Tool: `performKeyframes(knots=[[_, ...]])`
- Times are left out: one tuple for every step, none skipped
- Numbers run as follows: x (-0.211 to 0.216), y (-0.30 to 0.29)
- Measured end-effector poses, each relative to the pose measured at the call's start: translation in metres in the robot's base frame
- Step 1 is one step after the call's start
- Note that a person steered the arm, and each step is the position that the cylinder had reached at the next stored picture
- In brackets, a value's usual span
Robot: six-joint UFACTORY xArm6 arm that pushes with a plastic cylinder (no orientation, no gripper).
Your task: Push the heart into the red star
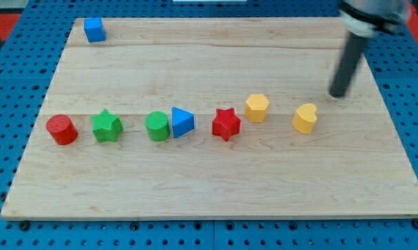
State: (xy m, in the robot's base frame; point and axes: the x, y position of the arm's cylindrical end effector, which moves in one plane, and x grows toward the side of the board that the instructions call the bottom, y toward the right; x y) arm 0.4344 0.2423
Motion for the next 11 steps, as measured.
performKeyframes(knots=[[0.033,0.001],[0.020,-0.020],[0.020,-0.039],[0.024,-0.044],[0.024,-0.067],[0.019,-0.067],[0.019,-0.069],[0.019,-0.069],[0.022,-0.069],[0.022,-0.089],[0.029,-0.091]])
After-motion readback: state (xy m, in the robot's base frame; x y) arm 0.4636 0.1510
